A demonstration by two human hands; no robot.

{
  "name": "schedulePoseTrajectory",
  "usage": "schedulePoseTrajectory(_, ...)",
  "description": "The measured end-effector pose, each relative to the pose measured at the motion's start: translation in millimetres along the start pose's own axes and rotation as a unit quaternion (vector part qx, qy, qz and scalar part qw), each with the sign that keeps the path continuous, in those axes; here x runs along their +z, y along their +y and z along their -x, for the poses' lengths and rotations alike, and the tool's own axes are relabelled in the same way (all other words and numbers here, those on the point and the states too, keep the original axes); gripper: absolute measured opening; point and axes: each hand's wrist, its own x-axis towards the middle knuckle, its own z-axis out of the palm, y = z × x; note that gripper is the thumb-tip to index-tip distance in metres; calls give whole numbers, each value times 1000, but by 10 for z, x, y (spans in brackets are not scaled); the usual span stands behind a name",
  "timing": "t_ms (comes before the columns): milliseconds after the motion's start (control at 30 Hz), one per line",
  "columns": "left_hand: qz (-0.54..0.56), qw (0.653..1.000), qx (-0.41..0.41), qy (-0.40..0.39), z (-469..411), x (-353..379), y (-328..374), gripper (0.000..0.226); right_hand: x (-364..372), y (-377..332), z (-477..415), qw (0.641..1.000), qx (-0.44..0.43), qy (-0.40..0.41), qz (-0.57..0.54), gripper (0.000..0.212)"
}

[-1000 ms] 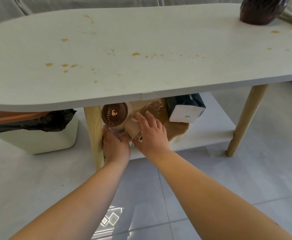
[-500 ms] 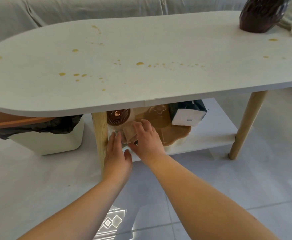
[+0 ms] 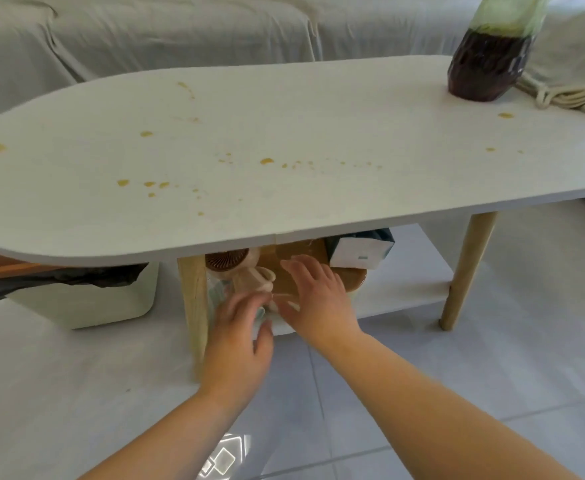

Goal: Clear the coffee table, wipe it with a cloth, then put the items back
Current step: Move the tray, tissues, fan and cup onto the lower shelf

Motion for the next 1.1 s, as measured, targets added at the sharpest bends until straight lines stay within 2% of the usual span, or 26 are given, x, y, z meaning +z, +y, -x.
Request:
schedulePoseTrajectory(67,27,996,83,-20,35,-56,322,29,-308,44,147,999,-1,23,-25,47)
schedulePoseTrajectory(167,63,971,223,-51,49,-117,820,23,-788,105,495,996,18,51,-73,33)
schedulePoseTrajectory(233,107,947,301,-34,-15,-167,1153,17,-1096,126,673,987,32,112,-111,23)
schedulePoseTrajectory(300,134,929,345,-16,-165,-216,1467,16,-1394,165,710,971,28,201,-128,17)
schedulePoseTrajectory(400,75,944,321,-17,-533,-236,1836,23,-1810,272,523,947,18,298,-118,15)
schedulePoseTrajectory(533,-39,979,199,-33,-1057,-218,2036,36,-2333,478,50,918,46,374,-125,20)
schedulePoseTrajectory(633,-139,975,148,-89,-1264,-218,2048,43,-2684,635,-416,917,96,365,-128,18)
schedulePoseTrajectory(733,-208,948,102,-218,-1397,-190,2008,47,-2965,775,-905,928,188,307,-92,60)
schedulePoseTrajectory(800,-238,924,76,-288,-1453,-181,1977,47,-3077,804,-1175,932,226,267,-98,78)
schedulePoseTrajectory(900,-253,916,93,-298,-1505,-173,1946,40,-3113,801,-1467,927,246,250,-129,84)
schedulePoseTrajectory(1000,-230,922,100,-295,-1554,-188,1937,30,-3126,719,-1656,905,235,300,-188,75)
schedulePoseTrajectory(1100,-227,926,109,-282,-1570,-181,1927,25,-3193,664,-1725,897,239,335,-161,67)
